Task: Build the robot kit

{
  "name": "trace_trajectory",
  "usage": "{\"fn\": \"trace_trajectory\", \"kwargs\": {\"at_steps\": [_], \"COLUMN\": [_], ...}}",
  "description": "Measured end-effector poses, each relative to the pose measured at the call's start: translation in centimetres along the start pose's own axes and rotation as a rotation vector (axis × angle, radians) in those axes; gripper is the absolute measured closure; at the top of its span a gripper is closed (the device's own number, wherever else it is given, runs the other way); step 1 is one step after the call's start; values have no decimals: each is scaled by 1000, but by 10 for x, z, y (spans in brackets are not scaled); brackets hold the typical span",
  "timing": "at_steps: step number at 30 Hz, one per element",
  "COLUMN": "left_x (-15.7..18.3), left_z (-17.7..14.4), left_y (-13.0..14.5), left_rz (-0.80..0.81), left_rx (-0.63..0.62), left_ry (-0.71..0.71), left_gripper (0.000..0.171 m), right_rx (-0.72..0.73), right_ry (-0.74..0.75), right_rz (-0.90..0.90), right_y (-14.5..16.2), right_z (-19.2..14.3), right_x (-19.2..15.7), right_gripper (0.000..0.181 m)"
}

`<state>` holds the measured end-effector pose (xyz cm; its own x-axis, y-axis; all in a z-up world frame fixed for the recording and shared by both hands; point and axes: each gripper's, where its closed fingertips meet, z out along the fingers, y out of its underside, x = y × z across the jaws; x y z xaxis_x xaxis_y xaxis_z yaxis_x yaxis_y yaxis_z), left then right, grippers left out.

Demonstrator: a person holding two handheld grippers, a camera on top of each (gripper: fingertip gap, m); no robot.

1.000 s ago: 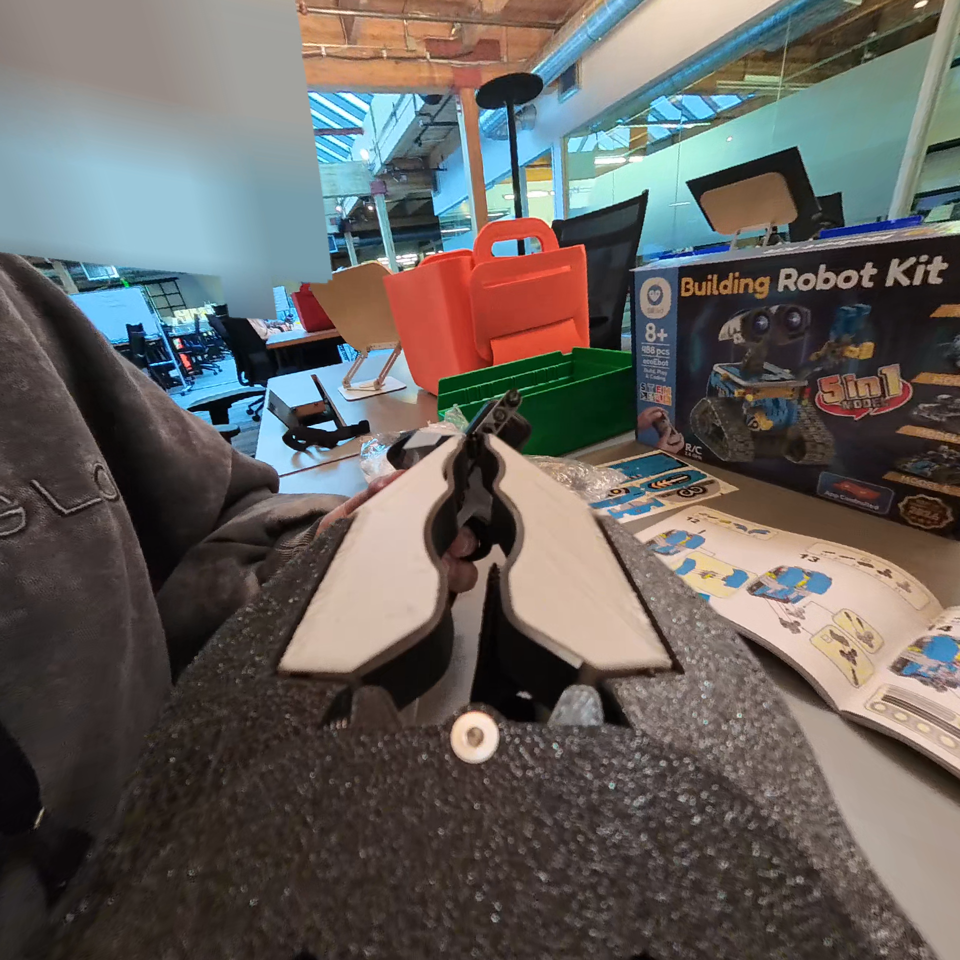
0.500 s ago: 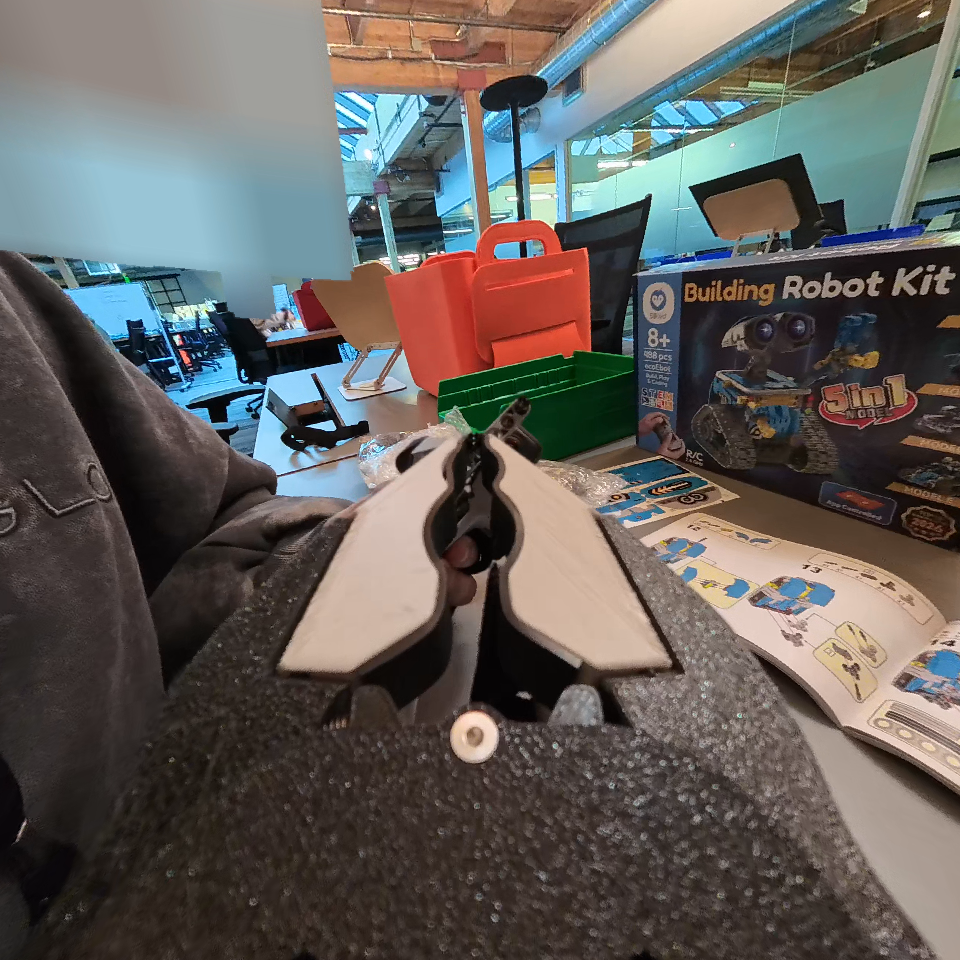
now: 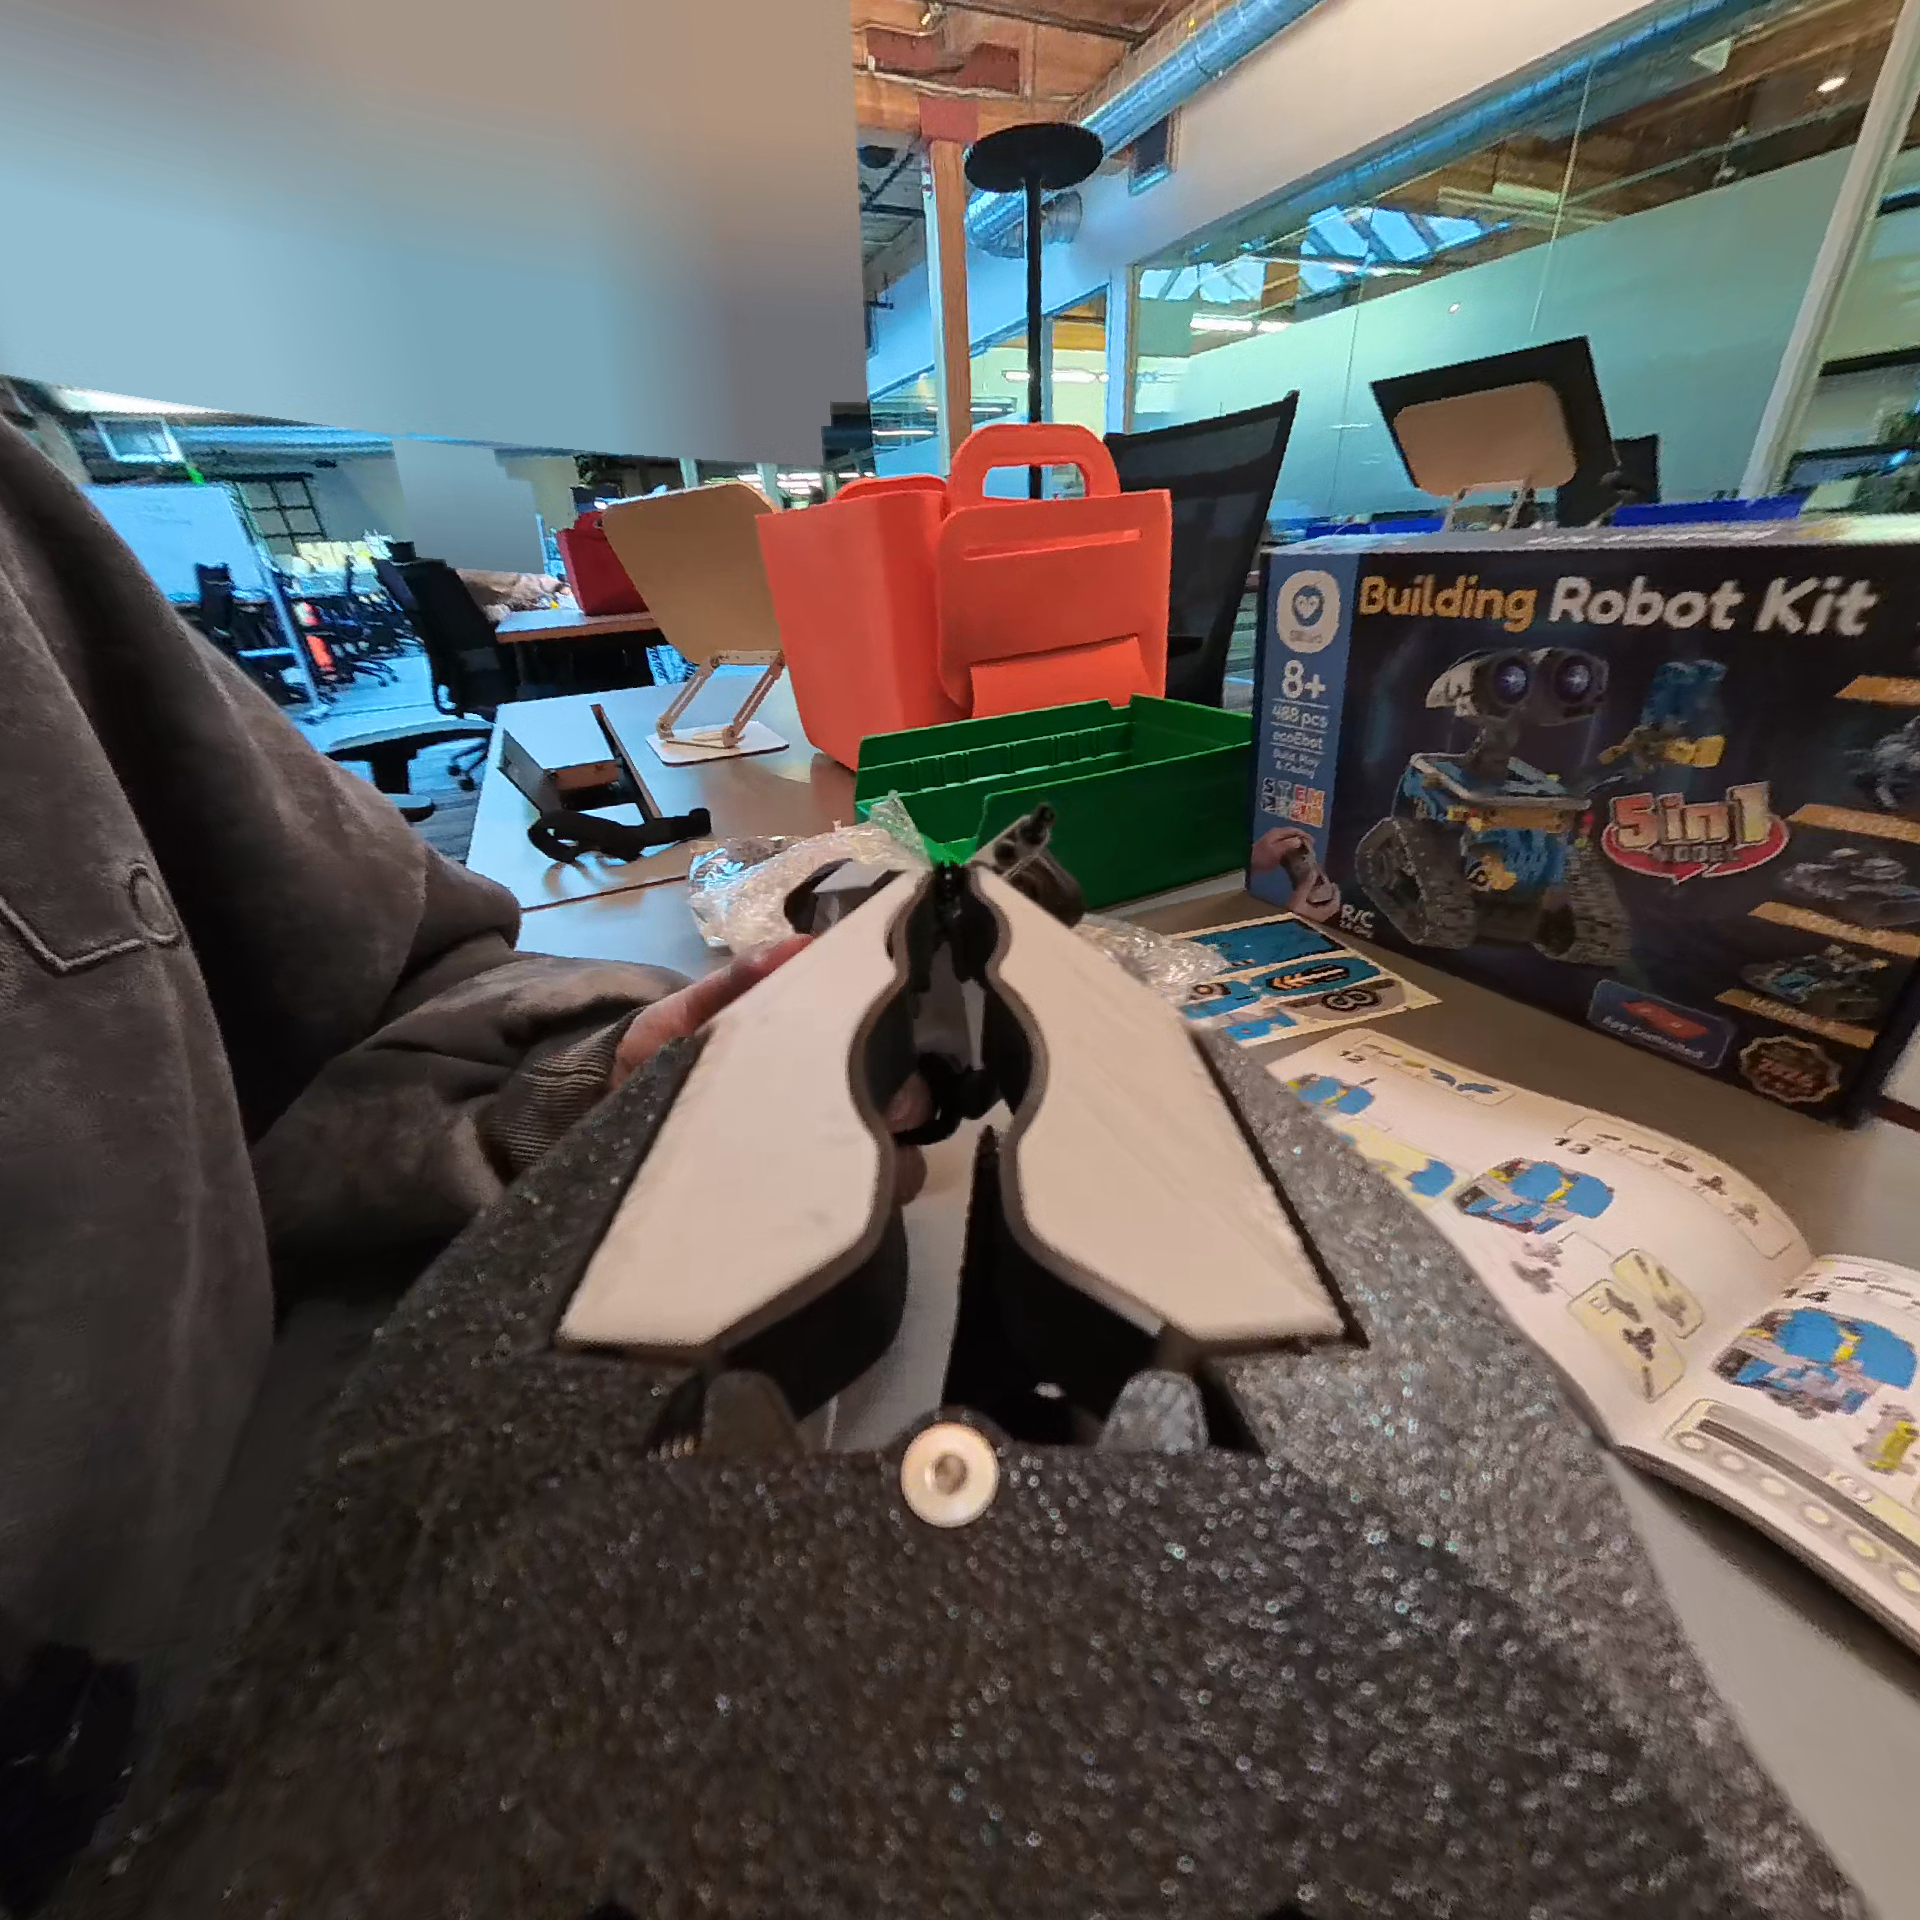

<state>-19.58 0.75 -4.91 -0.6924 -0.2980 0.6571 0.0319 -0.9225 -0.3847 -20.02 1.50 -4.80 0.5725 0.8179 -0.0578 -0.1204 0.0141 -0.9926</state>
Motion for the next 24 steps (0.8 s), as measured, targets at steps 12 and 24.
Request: {"fn": "trace_trajectory", "kwargs": {"at_steps": [12, 24], "left_x": [-9, -27], "left_z": [-4, -11], "left_y": [12, 27], "left_rz": [148, 302], "left_rx": [-174, -387], "left_ry": [-110, -261], "left_gripper": [166, 166], "right_rx": [-77, -248], "right_ry": [-182, -250], "right_rz": [273, 280], "right_y": [14, 38], "right_z": [-6, -15], "right_x": [-4, -5], "right_gripper": [177, 177]}}
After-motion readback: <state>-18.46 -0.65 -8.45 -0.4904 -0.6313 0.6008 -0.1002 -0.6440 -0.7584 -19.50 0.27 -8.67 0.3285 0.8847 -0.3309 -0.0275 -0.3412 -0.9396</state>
